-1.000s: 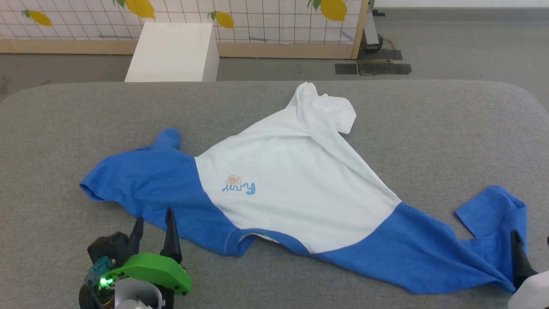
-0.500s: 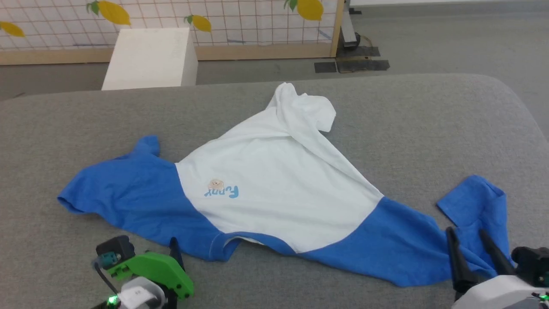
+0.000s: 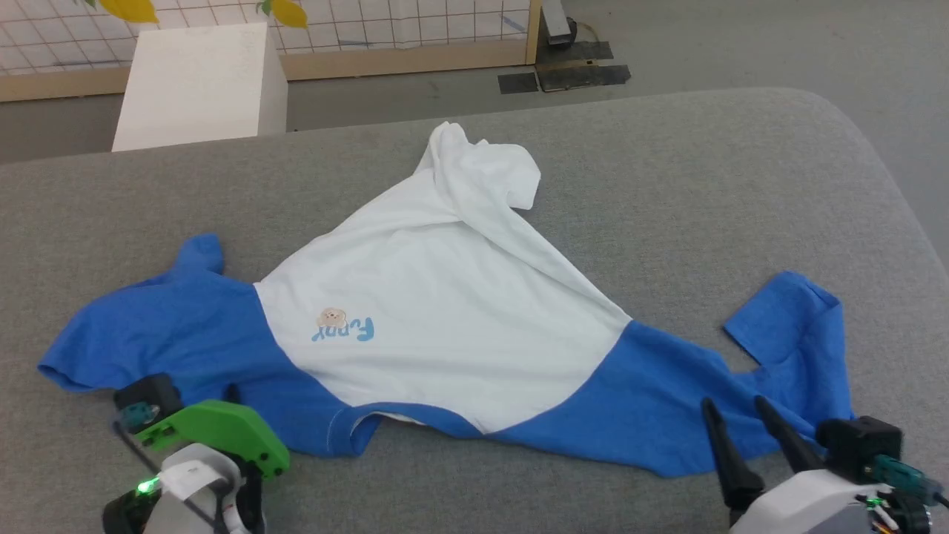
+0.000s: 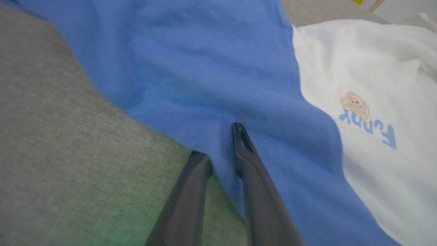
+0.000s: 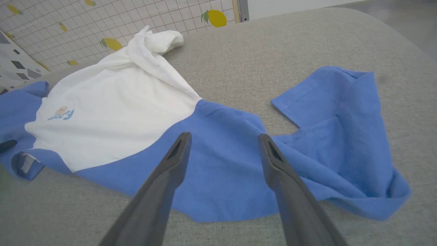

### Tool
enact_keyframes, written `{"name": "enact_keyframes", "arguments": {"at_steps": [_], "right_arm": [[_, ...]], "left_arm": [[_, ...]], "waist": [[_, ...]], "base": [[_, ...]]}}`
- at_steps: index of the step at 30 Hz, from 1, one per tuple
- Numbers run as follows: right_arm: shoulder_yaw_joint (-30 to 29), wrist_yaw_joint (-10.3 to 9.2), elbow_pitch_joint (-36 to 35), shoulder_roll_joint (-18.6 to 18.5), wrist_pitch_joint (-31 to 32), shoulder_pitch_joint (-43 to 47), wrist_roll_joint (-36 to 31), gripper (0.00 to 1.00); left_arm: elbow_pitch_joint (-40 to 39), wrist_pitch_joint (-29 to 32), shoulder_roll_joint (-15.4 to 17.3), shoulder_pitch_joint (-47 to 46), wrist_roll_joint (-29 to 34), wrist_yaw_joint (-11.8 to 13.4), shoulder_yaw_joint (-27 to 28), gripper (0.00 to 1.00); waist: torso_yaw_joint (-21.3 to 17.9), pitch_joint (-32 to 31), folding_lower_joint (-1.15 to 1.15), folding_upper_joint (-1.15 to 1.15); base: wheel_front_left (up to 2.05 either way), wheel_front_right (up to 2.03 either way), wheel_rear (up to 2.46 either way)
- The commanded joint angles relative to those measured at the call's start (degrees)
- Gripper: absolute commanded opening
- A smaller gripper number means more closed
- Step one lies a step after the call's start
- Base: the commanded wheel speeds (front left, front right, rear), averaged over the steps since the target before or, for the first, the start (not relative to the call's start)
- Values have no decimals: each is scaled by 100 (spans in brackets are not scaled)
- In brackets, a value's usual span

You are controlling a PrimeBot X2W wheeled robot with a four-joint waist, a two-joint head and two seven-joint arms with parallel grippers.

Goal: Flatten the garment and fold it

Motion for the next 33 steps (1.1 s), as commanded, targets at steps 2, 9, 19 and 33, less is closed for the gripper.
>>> {"name": "enact_keyframes", "arguments": {"at_steps": [2, 9, 19, 33], "right_arm": [[160, -8, -106, 7, 205, 31, -140, 100], [691, -8, -209, -131, 1049, 292, -613, 100], [1344, -8, 236, -734, 1392, -61, -1313, 100], [1409, -8, 904, -599, 1682, -478, -1119, 0]], "left_arm": [[10, -285, 81, 162, -3, -11, 111, 0], [-256, -884, 142, 419, 36, -54, 206, 0], [-351, -901, 0, 223, 29, -195, -71, 0], [-205, -1014, -17, 44, -33, -420, -269, 0]], "waist": [[1, 9, 0, 0], [261, 62, 0, 0], [709, 268, 0, 0], [869, 241, 0, 0]], "base": [[0, 0, 0], [0, 0, 0], [0, 0, 0], [0, 0, 0]]}}
